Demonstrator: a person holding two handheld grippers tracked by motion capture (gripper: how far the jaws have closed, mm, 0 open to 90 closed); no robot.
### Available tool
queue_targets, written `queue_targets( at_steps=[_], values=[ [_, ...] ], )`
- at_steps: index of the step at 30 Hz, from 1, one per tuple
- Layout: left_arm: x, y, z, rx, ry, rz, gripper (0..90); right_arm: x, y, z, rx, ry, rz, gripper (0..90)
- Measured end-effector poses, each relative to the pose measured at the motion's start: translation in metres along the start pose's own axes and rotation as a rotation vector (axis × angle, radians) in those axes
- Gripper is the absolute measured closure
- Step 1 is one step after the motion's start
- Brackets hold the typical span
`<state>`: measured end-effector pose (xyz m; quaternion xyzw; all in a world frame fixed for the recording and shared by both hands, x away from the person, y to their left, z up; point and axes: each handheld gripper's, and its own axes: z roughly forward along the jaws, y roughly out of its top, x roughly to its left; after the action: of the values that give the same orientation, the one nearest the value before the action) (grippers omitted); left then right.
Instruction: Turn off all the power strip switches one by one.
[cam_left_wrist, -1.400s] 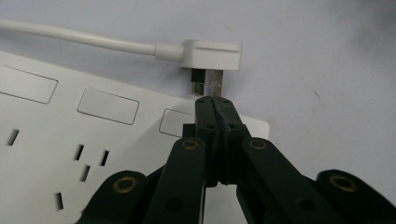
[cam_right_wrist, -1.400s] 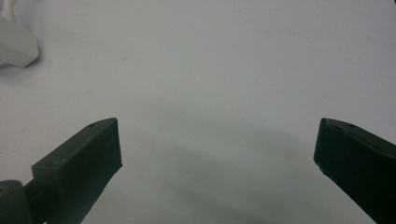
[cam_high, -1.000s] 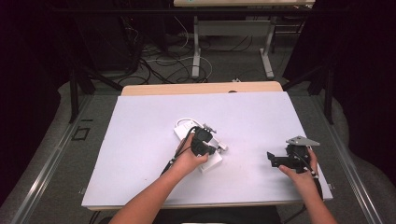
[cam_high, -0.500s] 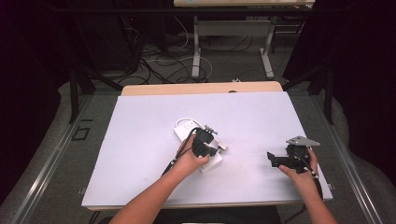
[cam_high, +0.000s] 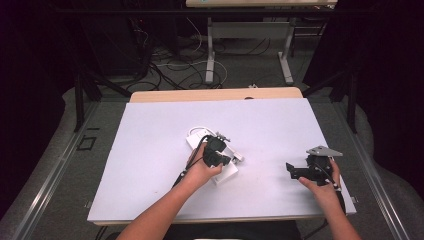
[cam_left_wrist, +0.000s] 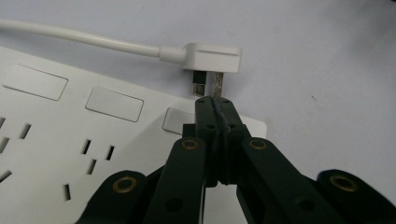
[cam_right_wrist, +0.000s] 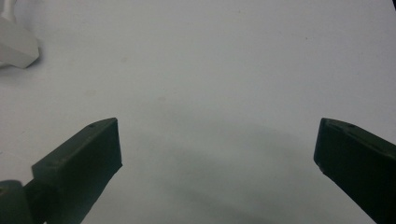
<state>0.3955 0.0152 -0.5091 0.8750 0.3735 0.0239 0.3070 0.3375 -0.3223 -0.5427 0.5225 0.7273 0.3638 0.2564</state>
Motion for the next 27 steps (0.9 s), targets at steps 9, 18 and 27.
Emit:
queue_targets(
  at_steps=[9,18,27],
  values=[
    [0.005,-0.002,-0.012,-0.028,0.010,-0.036,90.0,0.000,0.000,0.000,-0.006,-0.008,0.002,0.1],
    [0.018,-0.009,-0.030,-0.070,0.037,-0.061,87.3,-0.001,0.000,0.000,-0.004,-0.005,-0.008,0.1],
    [0.037,-0.022,-0.052,-0.127,0.054,-0.130,76.1,-0.001,0.000,-0.001,-0.003,-0.007,-0.002,0.1]
  ],
)
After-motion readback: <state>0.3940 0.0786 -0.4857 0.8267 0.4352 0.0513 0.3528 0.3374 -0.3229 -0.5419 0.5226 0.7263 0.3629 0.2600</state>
